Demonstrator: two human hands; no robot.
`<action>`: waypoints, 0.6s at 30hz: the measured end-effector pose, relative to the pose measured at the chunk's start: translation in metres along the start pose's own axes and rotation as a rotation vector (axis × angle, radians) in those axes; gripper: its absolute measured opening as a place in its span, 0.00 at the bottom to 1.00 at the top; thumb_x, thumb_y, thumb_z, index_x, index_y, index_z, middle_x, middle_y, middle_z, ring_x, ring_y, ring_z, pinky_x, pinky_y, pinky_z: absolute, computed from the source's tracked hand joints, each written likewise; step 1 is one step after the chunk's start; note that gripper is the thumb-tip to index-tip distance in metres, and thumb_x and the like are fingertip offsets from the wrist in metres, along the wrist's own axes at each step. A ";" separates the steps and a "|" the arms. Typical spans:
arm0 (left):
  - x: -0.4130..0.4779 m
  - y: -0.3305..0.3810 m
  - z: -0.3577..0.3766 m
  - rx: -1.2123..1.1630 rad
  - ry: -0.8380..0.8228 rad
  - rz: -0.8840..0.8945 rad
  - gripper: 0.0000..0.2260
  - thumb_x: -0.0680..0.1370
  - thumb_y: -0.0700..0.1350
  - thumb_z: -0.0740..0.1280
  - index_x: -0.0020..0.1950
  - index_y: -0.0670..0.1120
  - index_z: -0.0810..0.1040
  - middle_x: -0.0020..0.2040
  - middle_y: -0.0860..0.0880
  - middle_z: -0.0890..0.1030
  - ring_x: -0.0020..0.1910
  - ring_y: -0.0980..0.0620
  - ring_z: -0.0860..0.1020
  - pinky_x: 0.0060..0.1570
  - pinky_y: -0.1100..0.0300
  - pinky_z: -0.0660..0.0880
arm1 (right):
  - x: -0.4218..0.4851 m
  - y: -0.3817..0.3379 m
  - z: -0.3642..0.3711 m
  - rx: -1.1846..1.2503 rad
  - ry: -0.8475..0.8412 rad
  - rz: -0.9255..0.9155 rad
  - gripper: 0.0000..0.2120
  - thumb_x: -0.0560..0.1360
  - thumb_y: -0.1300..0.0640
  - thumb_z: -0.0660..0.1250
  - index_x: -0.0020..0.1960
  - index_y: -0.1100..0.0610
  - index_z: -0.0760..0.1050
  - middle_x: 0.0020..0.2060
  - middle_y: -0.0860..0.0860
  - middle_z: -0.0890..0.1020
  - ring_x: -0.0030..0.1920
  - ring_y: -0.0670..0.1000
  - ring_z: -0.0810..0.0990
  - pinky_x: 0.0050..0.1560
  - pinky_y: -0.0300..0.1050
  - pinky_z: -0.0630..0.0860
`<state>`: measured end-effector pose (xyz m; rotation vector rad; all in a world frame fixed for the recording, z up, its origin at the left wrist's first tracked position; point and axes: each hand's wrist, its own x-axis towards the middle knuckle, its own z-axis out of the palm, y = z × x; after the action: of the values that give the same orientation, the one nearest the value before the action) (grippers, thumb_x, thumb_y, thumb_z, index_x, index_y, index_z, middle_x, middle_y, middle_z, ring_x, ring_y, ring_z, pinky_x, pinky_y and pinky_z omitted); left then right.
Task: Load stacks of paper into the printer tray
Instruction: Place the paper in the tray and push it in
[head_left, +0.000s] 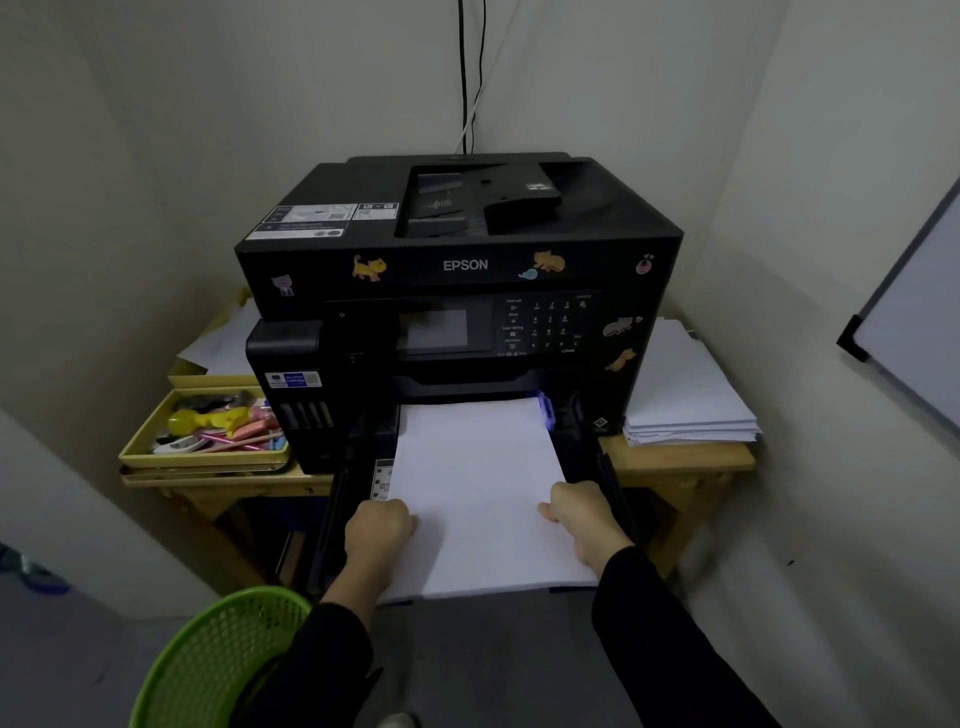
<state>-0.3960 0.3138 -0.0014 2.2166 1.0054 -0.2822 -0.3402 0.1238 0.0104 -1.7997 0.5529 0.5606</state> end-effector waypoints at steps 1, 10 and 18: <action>0.002 0.000 0.000 -0.083 0.002 -0.023 0.16 0.81 0.44 0.60 0.62 0.34 0.74 0.61 0.39 0.75 0.54 0.42 0.74 0.47 0.58 0.69 | 0.000 -0.001 0.001 0.003 -0.001 -0.001 0.04 0.76 0.67 0.60 0.42 0.65 0.69 0.33 0.53 0.71 0.33 0.50 0.68 0.41 0.43 0.68; 0.023 0.017 -0.006 -0.433 -0.014 -0.111 0.17 0.78 0.39 0.64 0.64 0.30 0.71 0.60 0.35 0.75 0.57 0.38 0.74 0.54 0.51 0.72 | 0.014 -0.026 0.009 0.003 -0.010 -0.012 0.09 0.77 0.67 0.60 0.56 0.68 0.73 0.32 0.52 0.71 0.37 0.53 0.72 0.41 0.44 0.68; 0.046 0.029 -0.002 -0.469 -0.021 -0.106 0.15 0.79 0.40 0.62 0.63 0.34 0.74 0.63 0.36 0.77 0.63 0.38 0.75 0.49 0.57 0.74 | 0.036 -0.035 0.019 0.031 0.024 -0.052 0.13 0.78 0.68 0.57 0.60 0.72 0.69 0.38 0.55 0.74 0.32 0.49 0.70 0.37 0.45 0.69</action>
<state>-0.3437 0.3284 -0.0063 1.7381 1.0559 -0.1019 -0.2923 0.1484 0.0080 -1.7881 0.5276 0.4930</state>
